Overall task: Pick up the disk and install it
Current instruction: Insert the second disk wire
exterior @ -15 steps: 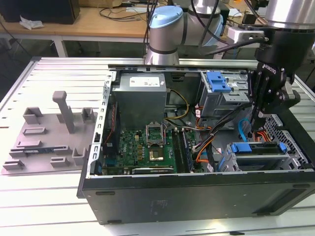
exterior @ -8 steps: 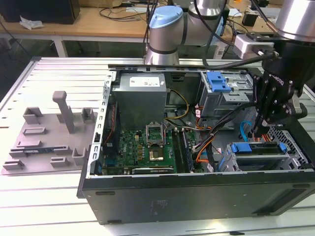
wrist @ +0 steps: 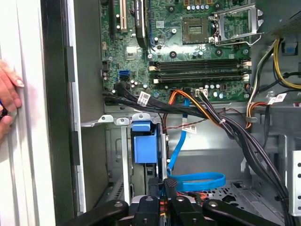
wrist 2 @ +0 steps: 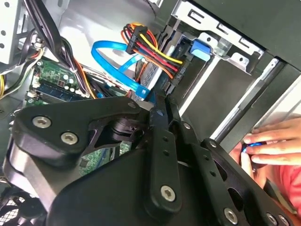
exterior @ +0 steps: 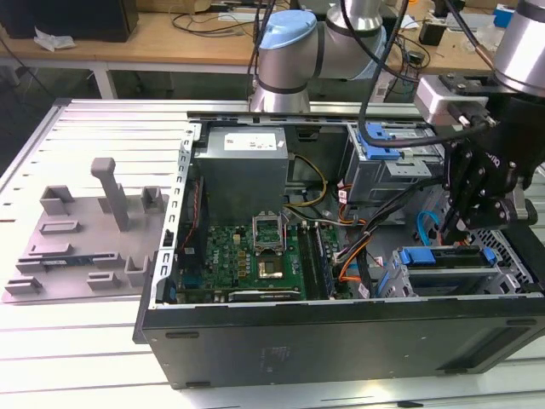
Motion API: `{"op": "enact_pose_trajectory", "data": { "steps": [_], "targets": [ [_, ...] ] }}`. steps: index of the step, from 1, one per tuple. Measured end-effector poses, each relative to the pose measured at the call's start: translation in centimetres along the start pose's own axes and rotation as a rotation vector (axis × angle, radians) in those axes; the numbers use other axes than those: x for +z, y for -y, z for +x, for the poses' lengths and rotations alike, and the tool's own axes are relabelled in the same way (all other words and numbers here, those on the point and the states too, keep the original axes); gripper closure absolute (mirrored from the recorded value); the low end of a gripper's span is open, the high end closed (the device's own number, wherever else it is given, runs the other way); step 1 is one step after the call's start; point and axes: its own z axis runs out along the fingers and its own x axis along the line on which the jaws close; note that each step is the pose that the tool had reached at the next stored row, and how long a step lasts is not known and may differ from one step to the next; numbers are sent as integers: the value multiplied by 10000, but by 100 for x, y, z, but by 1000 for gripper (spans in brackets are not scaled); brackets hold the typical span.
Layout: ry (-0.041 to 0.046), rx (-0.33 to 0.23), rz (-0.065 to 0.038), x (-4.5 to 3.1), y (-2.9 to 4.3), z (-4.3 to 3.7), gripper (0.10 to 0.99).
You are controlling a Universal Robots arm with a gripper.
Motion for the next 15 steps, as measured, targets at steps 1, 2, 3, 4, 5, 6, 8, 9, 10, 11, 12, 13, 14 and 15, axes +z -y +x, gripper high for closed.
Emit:
{"op": "enact_pose_trajectory", "data": {
  "steps": [1,2,3,4,5,6,8,9,10,11,12,13,14,15],
  "targets": [
    [123,3,-7,7,10,24,925],
    [258,7,-15,15,20,51,925],
    [364,11,-21,23,28,76,925],
    [448,14,-26,31,36,98,925],
    [492,19,-30,36,41,117,925],
    [498,19,-38,38,44,125,925],
    [600,20,-50,45,54,147,925],
    [652,22,-53,46,55,150,925],
    [663,22,-53,46,55,149,925],
    [671,21,-53,47,57,150,925],
    [673,22,-54,47,58,150,925],
    [673,22,-54,47,59,151,925],
    [673,22,-54,47,59,150,925],
    [673,21,-54,47,61,152,925]
  ]
}}
